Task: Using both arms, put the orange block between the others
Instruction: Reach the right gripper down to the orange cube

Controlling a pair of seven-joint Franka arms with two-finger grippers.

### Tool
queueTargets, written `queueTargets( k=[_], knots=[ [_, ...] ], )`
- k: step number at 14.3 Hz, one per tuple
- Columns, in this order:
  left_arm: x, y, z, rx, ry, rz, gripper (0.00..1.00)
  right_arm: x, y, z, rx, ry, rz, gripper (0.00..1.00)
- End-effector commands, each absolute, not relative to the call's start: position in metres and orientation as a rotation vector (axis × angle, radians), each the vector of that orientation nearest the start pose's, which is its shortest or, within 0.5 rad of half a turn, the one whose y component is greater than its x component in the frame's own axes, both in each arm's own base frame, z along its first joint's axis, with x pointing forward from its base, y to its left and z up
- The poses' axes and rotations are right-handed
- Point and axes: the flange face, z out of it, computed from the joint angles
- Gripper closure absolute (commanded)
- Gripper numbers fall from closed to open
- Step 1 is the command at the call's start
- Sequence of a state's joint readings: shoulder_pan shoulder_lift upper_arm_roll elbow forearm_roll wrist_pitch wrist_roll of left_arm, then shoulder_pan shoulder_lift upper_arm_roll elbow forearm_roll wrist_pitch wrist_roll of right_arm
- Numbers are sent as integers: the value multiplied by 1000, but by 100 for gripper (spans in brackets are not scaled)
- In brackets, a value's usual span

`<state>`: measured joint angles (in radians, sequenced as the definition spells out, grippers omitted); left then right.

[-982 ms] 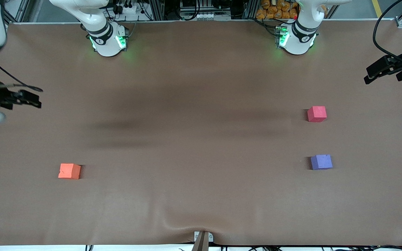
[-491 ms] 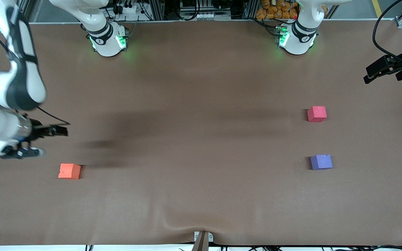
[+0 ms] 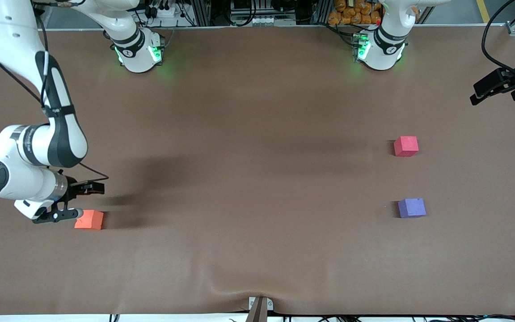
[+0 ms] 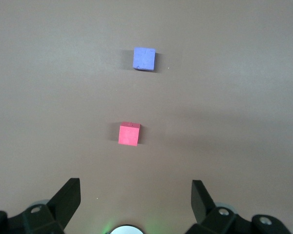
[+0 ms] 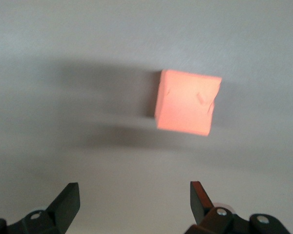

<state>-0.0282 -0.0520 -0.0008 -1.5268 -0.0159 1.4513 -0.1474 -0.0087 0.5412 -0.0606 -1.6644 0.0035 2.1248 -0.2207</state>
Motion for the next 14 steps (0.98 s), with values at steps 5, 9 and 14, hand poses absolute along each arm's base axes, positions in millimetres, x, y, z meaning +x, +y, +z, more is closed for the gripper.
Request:
queueTargets(
  k=[5,9,14],
  knots=[
    [518,-15,671,-3133,-155,33,0,704,-70,236,-3158,-302,-53,0],
    [521,-17,667,-3132,-152,38,0,708,-83,215,-3167,-263,-138,0],
    [520,-20,667,-3133,-140,33,0,701,-90,198,-3164,-255,-73,22]
  ],
)
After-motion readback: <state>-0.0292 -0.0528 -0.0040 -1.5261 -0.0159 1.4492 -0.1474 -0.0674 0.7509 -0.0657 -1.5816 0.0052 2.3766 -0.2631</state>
